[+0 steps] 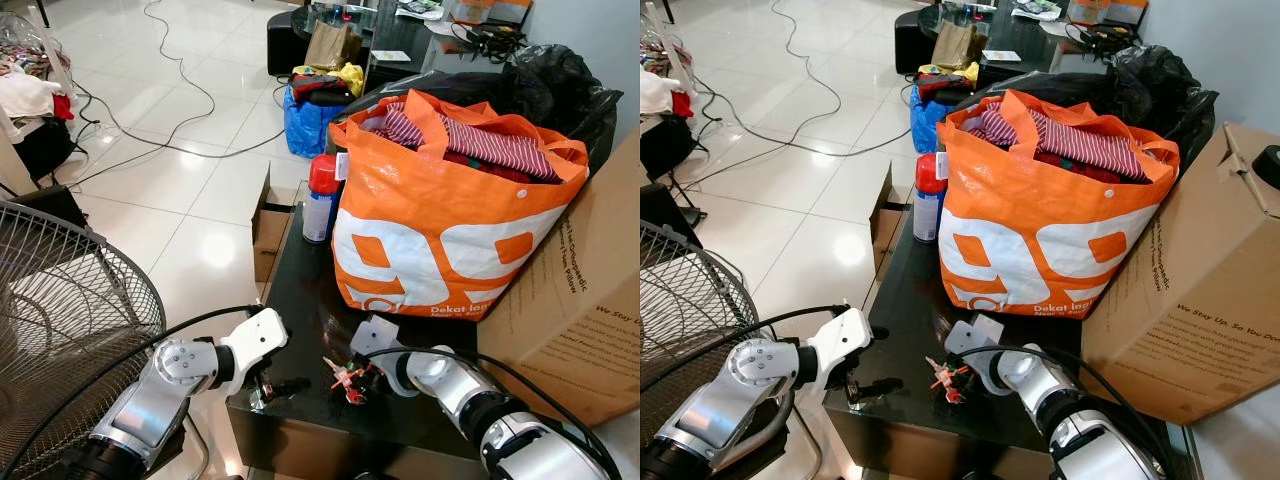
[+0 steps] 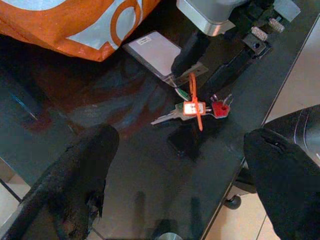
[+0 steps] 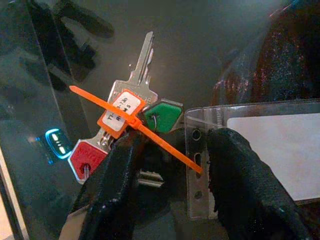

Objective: Hang keys on a hook

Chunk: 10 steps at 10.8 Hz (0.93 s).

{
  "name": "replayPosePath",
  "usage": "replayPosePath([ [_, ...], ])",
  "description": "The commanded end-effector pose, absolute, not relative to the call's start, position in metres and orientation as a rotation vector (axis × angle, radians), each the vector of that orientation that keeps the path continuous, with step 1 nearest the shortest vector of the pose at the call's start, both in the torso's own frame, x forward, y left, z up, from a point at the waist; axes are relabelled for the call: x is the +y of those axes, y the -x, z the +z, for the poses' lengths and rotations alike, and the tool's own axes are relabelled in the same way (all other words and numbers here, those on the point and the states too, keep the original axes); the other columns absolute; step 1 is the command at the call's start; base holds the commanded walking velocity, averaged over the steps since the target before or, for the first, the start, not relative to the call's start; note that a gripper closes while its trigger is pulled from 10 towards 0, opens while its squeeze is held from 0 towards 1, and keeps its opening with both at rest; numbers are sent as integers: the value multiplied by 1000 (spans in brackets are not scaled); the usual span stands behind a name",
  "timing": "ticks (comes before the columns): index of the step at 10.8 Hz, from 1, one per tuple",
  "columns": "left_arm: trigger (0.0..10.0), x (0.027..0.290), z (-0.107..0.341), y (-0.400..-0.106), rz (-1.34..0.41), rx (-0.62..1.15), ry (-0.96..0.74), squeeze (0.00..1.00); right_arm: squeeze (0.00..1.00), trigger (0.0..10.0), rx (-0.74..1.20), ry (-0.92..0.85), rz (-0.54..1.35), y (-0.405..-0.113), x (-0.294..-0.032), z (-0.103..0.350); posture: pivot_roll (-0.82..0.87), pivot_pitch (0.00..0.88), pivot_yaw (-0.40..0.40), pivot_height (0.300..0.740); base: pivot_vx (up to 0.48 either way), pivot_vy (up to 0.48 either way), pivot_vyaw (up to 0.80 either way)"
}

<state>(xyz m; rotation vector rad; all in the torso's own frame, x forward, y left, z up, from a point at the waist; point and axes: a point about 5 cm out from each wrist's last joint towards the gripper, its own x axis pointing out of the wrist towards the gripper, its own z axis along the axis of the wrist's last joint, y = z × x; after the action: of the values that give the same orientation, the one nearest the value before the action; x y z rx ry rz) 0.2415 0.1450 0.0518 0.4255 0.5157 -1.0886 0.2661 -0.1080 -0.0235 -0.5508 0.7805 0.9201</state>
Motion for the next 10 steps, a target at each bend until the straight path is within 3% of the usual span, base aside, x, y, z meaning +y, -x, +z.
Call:
replayPosePath([
  [1,10000,140,55,-242,-1108,504,-439,247,0,10000,776,574,918,-267,-110,-23,-8,0,-114,740,0,0,0],
  [2,10000,140,54,-242,-1107,504,-438,247,0,10000,773,580,912,-265,-108,-25,-8,0,-117,740,0,0,0],
  [3,10000,140,54,-241,-1108,504,-437,247,0,4431,775,577,911,-264,-108,-26,-8,0,-117,740,0,0,0],
  [5,10000,140,54,-242,-1109,505,-441,247,0,431,778,576,911,-265,-111,-26,-8,0,-113,740,0,0,0],
  [6,10000,139,54,-242,-1112,505,-444,251,0,0,783,576,914,-265,-114,-25,-9,0,-111,740,0,0,0],
  [10,10000,138,53,-242,-1118,503,-451,247,0,0,796,582,924,-262,-118,-28,-7,0,-110,740,0,0,0],
])
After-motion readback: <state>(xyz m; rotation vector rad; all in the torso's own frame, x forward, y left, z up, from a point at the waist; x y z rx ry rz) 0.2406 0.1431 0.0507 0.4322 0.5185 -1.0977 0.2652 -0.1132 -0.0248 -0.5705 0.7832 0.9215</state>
